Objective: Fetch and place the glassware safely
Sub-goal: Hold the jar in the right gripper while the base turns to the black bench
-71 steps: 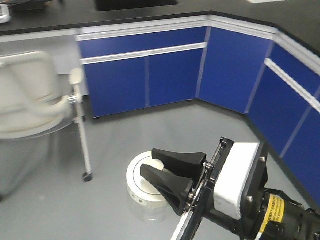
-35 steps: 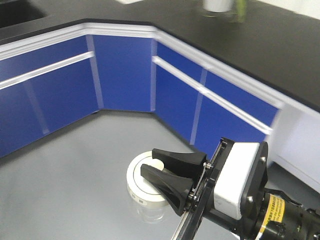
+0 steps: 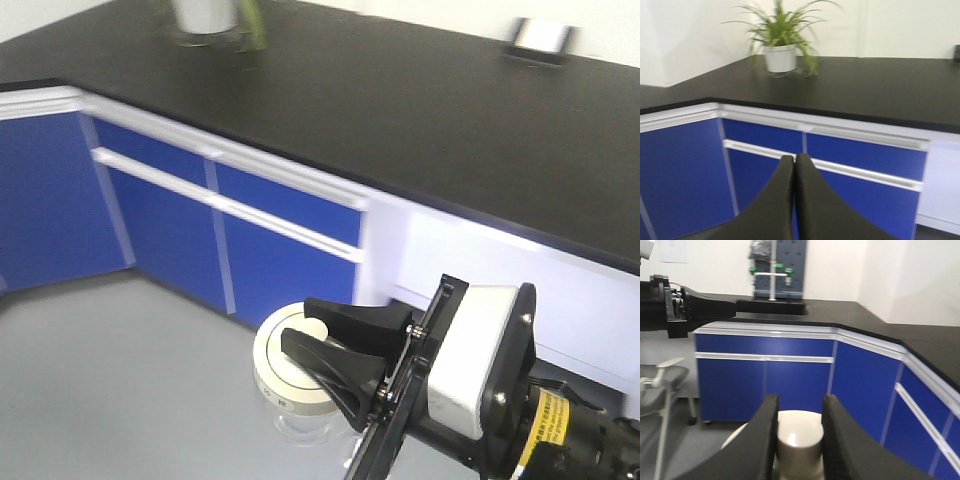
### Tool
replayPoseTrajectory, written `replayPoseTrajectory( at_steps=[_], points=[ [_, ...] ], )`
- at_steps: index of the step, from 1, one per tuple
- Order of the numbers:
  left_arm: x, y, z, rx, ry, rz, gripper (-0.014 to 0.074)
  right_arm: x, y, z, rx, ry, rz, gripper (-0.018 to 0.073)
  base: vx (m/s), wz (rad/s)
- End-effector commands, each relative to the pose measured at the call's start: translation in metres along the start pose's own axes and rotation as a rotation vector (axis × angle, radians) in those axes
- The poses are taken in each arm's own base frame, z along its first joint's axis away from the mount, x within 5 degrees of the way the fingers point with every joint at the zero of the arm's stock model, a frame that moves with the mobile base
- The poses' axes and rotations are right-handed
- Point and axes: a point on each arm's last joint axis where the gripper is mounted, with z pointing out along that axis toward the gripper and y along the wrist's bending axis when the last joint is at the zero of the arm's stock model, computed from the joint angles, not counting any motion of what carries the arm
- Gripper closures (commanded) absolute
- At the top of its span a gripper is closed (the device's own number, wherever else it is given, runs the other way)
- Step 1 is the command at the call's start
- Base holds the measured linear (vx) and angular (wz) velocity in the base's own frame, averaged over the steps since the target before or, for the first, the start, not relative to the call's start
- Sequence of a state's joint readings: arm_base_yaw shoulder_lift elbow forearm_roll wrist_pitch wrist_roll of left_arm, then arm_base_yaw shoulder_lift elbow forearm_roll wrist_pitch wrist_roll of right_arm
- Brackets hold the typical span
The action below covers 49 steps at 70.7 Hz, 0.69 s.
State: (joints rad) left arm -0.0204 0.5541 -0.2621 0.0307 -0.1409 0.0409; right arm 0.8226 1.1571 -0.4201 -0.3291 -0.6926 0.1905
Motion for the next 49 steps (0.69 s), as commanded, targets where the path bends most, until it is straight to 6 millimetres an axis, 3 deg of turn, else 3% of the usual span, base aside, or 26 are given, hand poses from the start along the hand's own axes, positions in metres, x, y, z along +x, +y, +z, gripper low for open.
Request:
replayPoseTrajectory(
  at_steps=[1, 49],
  points=[
    [-0.0158, 0.0004, -0.0001, 0.0, -0.098, -0.015, 0.0603, -0.0235, -0.0002, -0.0002, -0.008, -0.156, -0.006, 0.056, 0.14, -0.62],
    [-0.0158, 0.0004, -0.0001, 0.0, -0.098, -0.015, 0.0603, -0.0235, -0.0002, -0.0002, -0.008, -0.156, -0.006, 0.056, 0.14, -0.63]
  ],
)
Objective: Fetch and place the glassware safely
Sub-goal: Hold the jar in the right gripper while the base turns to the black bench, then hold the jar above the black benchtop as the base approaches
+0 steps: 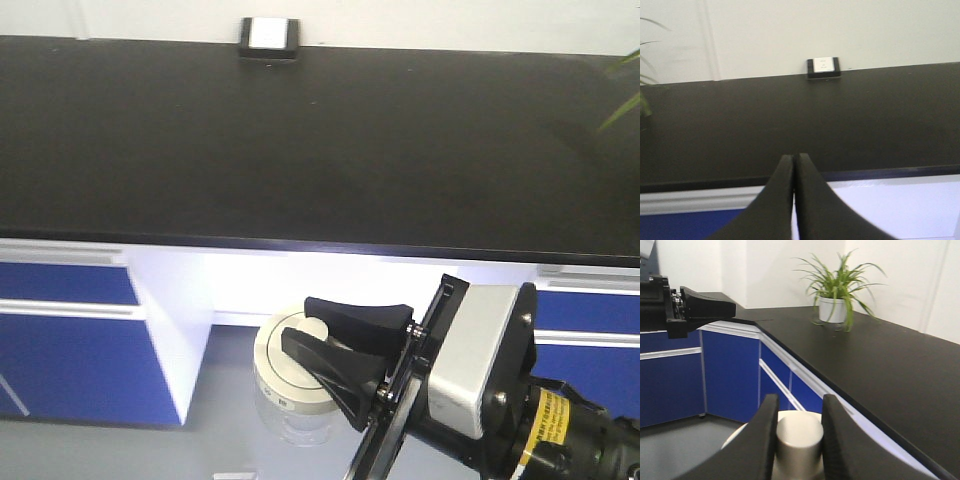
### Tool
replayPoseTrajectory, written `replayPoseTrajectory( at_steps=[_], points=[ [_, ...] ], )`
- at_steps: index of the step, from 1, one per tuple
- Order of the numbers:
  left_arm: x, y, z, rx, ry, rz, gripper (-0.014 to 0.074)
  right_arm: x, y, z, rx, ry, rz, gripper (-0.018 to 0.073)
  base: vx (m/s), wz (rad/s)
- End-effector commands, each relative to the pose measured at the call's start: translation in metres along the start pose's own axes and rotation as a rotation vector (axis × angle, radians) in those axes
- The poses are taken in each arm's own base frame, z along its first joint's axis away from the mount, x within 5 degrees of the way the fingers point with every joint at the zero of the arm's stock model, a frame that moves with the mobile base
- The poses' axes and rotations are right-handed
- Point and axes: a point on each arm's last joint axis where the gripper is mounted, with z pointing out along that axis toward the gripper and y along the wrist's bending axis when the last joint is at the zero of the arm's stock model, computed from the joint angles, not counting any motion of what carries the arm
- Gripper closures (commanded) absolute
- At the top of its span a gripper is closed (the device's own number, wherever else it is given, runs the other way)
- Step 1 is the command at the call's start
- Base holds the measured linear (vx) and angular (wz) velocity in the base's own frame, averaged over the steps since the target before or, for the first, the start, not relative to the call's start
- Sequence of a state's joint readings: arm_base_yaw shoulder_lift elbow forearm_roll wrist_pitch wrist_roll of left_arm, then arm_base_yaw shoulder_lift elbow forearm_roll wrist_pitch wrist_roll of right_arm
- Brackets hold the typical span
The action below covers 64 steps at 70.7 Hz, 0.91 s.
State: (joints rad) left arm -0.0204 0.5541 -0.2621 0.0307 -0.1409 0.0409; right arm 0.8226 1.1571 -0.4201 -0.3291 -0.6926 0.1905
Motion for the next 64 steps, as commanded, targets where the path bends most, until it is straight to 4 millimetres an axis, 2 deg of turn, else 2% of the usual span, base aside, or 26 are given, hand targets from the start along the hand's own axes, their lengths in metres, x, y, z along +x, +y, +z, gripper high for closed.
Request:
replayPoseTrajectory(
  at_steps=[1, 22, 64],
  points=[
    [-0.0158, 0.0004, -0.0001, 0.0, -0.098, -0.015, 0.0603, -0.0235, -0.0002, -0.0002, -0.008, -0.156, -0.006, 0.056, 0.14, -0.4],
    [-0.0158, 0.0004, -0.0001, 0.0, -0.098, -0.015, 0.0603, -0.0235, -0.0002, -0.0002, -0.008, -0.156, -0.006, 0.056, 0.15, -0.24],
    [-0.0158, 0.0004, -0.0001, 0.0, -0.098, -0.015, 0.0603, -0.0235, -0.0002, -0.0002, -0.008, -0.156, -0.006, 0.056, 0.2, -0.02]
  ],
)
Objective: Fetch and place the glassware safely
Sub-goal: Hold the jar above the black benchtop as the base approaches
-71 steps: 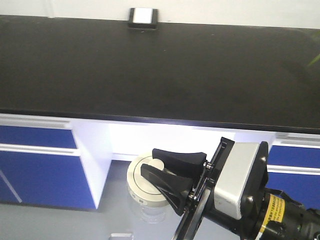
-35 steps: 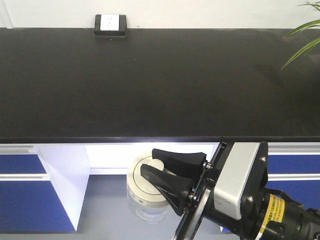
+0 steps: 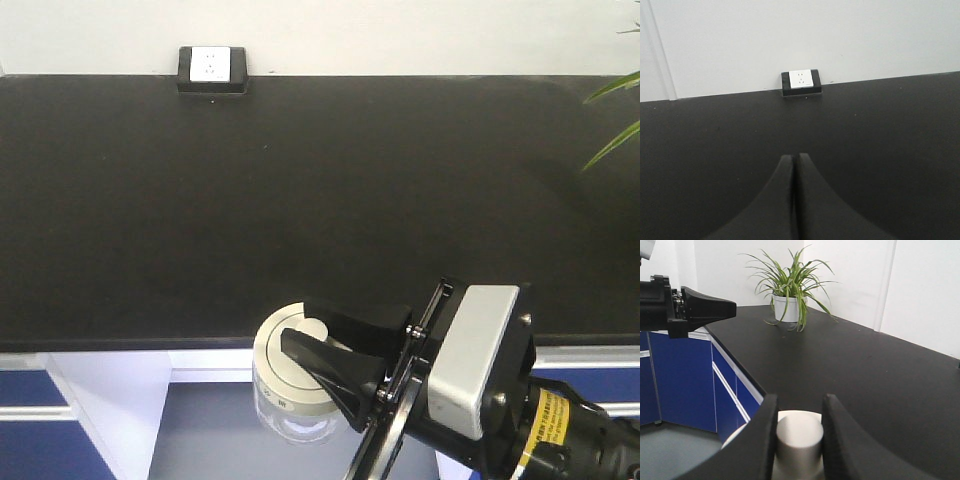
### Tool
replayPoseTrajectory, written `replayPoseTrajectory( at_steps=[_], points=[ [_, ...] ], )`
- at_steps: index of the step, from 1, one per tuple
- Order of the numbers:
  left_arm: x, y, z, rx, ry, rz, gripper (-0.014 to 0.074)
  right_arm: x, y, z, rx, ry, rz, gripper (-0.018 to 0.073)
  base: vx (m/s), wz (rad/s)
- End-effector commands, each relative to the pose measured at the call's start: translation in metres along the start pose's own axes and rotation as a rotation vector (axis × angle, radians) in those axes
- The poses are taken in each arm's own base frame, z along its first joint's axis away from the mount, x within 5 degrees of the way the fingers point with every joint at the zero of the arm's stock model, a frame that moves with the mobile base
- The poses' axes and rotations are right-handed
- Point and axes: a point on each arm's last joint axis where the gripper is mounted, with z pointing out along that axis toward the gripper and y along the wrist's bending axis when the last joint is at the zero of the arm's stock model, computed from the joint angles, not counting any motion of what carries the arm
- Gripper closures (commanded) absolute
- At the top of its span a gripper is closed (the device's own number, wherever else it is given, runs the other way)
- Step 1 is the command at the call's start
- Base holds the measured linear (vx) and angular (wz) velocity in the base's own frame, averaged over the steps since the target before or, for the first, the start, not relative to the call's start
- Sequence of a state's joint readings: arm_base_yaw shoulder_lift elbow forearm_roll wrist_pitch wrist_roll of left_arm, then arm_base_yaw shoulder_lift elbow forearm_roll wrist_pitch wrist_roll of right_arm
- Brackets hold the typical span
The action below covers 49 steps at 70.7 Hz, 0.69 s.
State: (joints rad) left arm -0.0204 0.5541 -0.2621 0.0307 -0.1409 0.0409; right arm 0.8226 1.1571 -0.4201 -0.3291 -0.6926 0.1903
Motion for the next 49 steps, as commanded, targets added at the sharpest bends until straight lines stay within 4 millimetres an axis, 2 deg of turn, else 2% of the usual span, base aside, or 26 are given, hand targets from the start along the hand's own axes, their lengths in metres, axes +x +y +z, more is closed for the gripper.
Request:
replayPoseTrajectory(
  at_steps=[1, 49],
  points=[
    [-0.0158, 0.0004, -0.0001, 0.0, -0.098, -0.015, 0.0603, -0.0235, -0.0002, -0.0002, -0.008, -0.156, -0.006, 0.056, 0.22, 0.0],
    [-0.0158, 0.0004, -0.0001, 0.0, -0.098, -0.015, 0.0603, -0.0235, -0.0002, -0.0002, -0.008, -0.156, -0.006, 0.056, 0.19, 0.03]
  ],
)
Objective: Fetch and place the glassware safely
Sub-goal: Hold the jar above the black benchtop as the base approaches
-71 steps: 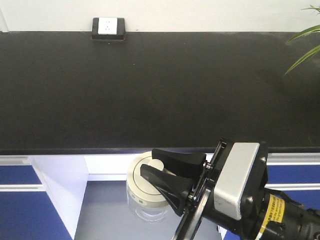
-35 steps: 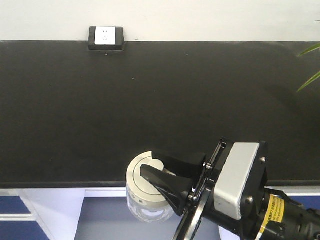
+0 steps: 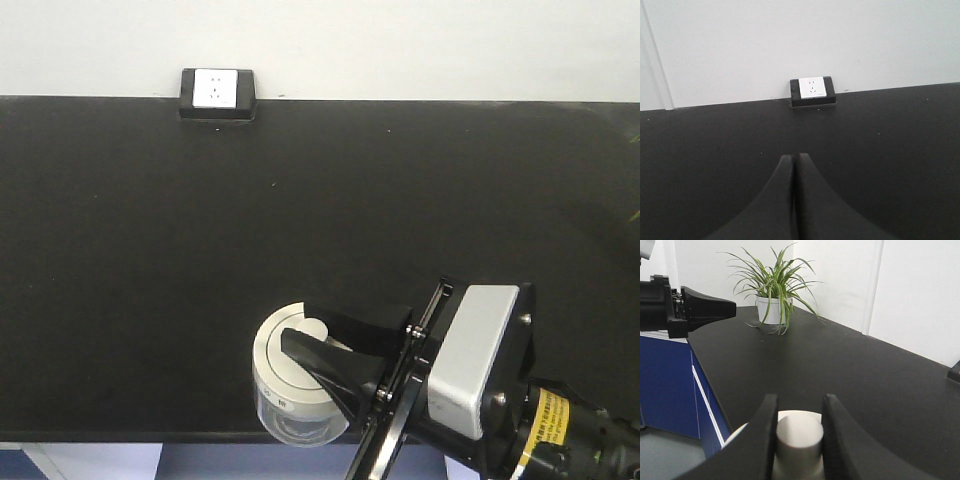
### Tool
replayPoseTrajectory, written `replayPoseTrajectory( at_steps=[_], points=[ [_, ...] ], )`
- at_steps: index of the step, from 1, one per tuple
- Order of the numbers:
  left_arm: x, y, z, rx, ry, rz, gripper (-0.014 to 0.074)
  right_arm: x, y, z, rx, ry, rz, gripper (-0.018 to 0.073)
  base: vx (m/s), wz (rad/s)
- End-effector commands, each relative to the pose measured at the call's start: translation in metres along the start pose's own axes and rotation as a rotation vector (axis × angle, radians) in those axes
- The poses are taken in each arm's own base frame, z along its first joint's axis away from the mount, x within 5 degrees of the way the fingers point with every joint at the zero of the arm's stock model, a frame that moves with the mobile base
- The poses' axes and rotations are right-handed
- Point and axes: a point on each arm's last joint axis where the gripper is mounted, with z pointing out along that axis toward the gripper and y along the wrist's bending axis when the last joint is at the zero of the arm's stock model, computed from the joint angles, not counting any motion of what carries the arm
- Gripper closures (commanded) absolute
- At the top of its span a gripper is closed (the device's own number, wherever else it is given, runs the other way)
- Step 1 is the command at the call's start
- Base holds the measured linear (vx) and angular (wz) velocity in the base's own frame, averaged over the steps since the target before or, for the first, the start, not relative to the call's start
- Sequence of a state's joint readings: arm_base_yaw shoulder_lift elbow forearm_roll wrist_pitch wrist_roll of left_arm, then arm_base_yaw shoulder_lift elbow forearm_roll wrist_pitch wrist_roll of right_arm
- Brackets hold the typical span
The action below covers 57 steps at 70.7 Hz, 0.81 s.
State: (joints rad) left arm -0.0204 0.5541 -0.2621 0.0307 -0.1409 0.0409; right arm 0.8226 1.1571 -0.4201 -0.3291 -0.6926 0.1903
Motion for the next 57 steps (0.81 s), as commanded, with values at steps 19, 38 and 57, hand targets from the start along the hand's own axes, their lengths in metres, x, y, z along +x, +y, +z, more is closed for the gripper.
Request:
replayPoseTrajectory(
  at_steps=[19, 38, 57],
  points=[
    [-0.0158, 0.0004, -0.0001, 0.0, -0.098, -0.015, 0.0603, -0.0235, -0.0002, -0.0002, -0.008, -0.156, -0.006, 0.056, 0.11, 0.02],
    [-0.0158, 0.0004, -0.0001, 0.0, -0.098, -0.015, 0.0603, -0.0235, -0.0002, -0.0002, -0.008, -0.156, -0.006, 0.056, 0.07, 0.0],
    [-0.0158, 0.0004, -0.0001, 0.0, -0.098, -0.015, 0.0603, -0.0235, -0.0002, -0.0002, -0.008, -0.156, -0.006, 0.056, 0.06, 0.0]
  ],
)
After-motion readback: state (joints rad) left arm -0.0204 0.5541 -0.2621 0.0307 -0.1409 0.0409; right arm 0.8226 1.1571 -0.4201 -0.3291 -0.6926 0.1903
